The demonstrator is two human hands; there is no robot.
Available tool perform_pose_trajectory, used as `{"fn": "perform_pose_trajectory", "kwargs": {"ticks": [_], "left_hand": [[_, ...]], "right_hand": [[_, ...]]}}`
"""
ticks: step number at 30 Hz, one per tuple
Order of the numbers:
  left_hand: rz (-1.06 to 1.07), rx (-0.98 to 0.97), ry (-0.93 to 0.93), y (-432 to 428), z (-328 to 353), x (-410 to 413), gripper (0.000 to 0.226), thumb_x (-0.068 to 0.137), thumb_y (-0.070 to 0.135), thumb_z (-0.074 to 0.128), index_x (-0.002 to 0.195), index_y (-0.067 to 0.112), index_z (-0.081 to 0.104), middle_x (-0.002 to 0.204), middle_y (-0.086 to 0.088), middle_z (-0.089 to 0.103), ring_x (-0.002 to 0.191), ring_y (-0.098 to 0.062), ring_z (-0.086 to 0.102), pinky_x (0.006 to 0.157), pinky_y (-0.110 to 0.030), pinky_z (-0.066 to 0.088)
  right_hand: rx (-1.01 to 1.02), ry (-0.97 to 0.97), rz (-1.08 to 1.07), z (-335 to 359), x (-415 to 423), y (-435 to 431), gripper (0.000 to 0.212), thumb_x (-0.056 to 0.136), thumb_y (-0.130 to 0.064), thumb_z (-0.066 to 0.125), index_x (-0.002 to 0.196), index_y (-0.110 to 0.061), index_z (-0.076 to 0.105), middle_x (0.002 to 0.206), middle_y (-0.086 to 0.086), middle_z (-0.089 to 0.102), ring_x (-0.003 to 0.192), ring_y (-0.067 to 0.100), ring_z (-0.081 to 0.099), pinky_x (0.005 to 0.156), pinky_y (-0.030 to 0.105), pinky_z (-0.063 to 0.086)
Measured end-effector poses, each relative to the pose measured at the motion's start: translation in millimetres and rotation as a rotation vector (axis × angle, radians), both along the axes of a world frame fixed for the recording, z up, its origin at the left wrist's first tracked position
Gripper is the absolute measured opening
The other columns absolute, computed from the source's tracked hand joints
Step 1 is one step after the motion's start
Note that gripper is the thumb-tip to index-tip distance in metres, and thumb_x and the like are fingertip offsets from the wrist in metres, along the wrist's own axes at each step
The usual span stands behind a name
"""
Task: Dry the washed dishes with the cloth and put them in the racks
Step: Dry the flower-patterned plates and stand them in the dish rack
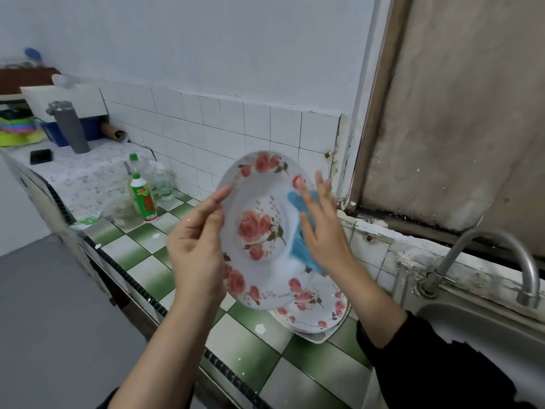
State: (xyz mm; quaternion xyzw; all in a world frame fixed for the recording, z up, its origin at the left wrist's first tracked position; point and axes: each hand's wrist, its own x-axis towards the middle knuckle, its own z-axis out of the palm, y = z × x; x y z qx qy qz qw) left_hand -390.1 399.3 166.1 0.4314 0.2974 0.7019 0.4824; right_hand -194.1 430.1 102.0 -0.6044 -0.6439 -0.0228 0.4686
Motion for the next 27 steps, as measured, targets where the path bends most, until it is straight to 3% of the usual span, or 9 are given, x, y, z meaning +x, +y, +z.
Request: {"fn": "perform_pose_trajectory", "kwargs": {"ticks": [3,6,10,13,16,19,22,24,27], "left_hand": [[-0.105,0.016,0.064,-12.1,-10.2,17.0,0.040,0.095,-0.010,0.046,0.091,0.021,0.071,0.082,0.013,0.075,0.076,0.000,0.069,0.068,-0.016,0.054],[-0.193,0.014,0.141,-20.3,-17.9,31.3,0.040,0.095,-0.009,0.046,0.099,0.022,0.072,0.094,0.010,0.075,0.088,-0.001,0.069,0.076,-0.015,0.053],[-0.197,-0.021,0.058,-13.0,-9.7,28.7,0.040,0.097,-0.005,0.045,0.112,0.025,0.066,0.110,0.007,0.072,0.100,-0.002,0.067,0.088,-0.018,0.053],[-0.128,0.025,0.101,-10.5,-0.1,15.4,0.037,0.099,0.003,0.047,0.122,0.029,0.059,0.076,0.017,0.071,0.077,0.005,0.065,0.073,-0.012,0.052],[-0.098,0.003,0.092,-11.5,1.1,10.4,0.038,0.099,0.005,0.047,0.132,0.023,0.053,0.058,0.018,0.064,0.060,0.006,0.060,0.063,-0.010,0.050],[-0.143,-0.014,0.074,-13.0,-1.8,12.4,0.039,0.099,0.005,0.046,0.134,0.020,0.050,0.054,0.016,0.062,0.057,0.005,0.061,0.059,-0.011,0.051],[-0.219,0.011,0.087,-18.5,-0.8,18.6,0.036,0.098,0.006,0.047,0.131,0.019,0.054,0.068,0.012,0.071,0.069,0.000,0.068,0.064,-0.016,0.054],[-0.256,0.019,0.096,-23.0,0.5,24.8,0.033,0.098,0.005,0.048,0.124,0.022,0.059,0.080,0.007,0.075,0.077,-0.006,0.070,0.069,-0.019,0.057],[-0.190,0.025,0.061,-20.7,2.6,22.2,0.034,0.096,0.000,0.048,0.121,0.020,0.060,0.091,0.010,0.075,0.085,-0.003,0.069,0.077,-0.016,0.055]], "right_hand": [[0.236,0.204,-0.092,31.2,-5.3,7.5,0.053,0.104,-0.015,0.036,0.154,-0.011,0.019,0.163,0.014,0.001,0.151,0.030,-0.007,0.119,0.018,0.000],[0.360,0.356,0.065,53.6,-39.9,-0.5,0.060,0.100,-0.005,0.039,0.153,-0.003,0.012,0.161,0.022,-0.006,0.150,0.033,-0.009,0.121,0.023,-0.001],[0.240,0.264,0.403,24.5,-87.9,-32.6,0.080,0.090,-0.012,0.037,0.154,-0.037,-0.005,0.163,0.009,-0.014,0.151,0.027,-0.013,0.124,0.041,-0.002],[0.077,0.019,0.412,-13.5,-75.0,-43.1,0.078,0.093,-0.021,0.035,0.147,-0.055,-0.010,0.161,-0.017,-0.018,0.150,0.017,-0.014,0.123,0.042,-0.003],[-0.040,-0.082,0.164,-35.4,-46.7,-38.1,0.072,0.099,-0.018,0.042,0.153,-0.043,0.003,0.161,-0.010,-0.021,0.147,0.010,-0.022,0.117,0.024,-0.007],[0.061,0.276,-0.040,-24.1,-24.7,-23.9,0.067,0.097,-0.004,0.052,0.148,-0.036,0.024,0.164,0.001,0.002,0.148,0.008,0.002,0.108,-0.002,0.011],[0.245,0.493,-0.119,4.9,-27.5,-13.5,0.064,0.094,0.004,0.054,0.147,-0.023,0.032,0.160,0.006,0.020,0.144,-0.004,0.018,0.111,0.010,0.028],[0.280,0.448,-0.075,18.7,-48.3,-13.8,0.063,0.095,0.003,0.051,0.152,-0.009,0.027,0.163,0.012,0.011,0.147,-0.003,0.008,0.112,0.006,0.020],[0.172,0.252,0.283,14.9,-77.3,-30.6,0.067,0.098,0.001,0.046,0.155,-0.010,0.012,0.164,0.010,-0.001,0.152,0.018,-0.003,0.120,0.020,0.008]]}}
